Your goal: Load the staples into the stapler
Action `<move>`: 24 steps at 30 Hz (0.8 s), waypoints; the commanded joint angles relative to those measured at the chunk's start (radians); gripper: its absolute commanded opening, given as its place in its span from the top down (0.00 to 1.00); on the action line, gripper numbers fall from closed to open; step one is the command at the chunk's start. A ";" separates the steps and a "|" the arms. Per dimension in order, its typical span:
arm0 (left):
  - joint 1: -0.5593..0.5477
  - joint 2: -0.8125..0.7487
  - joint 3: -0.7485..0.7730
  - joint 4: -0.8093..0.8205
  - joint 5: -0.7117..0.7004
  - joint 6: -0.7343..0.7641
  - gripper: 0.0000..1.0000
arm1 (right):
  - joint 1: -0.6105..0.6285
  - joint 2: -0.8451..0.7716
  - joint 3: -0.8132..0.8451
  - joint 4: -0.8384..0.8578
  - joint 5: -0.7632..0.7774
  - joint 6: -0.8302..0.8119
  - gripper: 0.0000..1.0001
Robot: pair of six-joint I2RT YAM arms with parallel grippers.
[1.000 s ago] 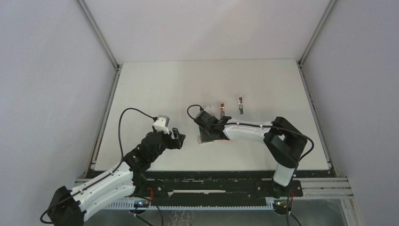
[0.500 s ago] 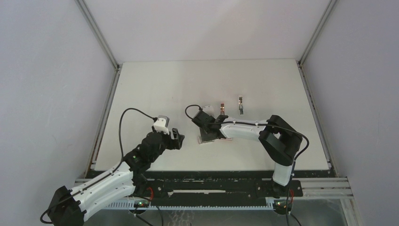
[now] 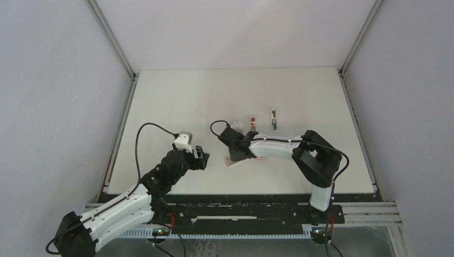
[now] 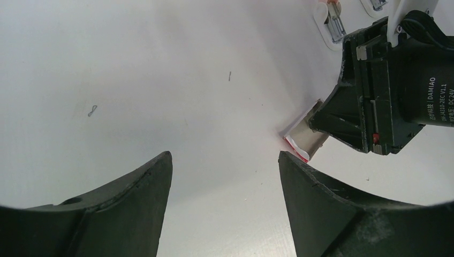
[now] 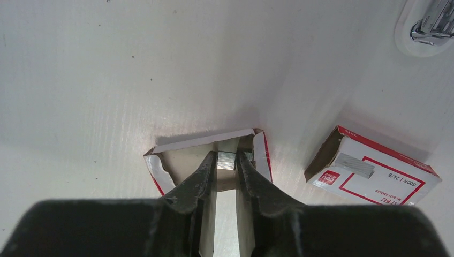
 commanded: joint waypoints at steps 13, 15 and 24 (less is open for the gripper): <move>0.005 -0.041 0.003 0.014 -0.031 0.023 0.23 | 0.009 -0.095 0.034 0.000 0.009 -0.012 0.94; 0.004 -0.059 -0.004 0.023 -0.031 0.020 0.23 | 0.009 -0.124 0.032 0.007 0.002 -0.019 0.94; 0.005 -0.157 -0.025 0.077 0.082 -0.098 0.22 | -0.073 -0.258 -0.127 0.235 -0.222 -0.036 0.94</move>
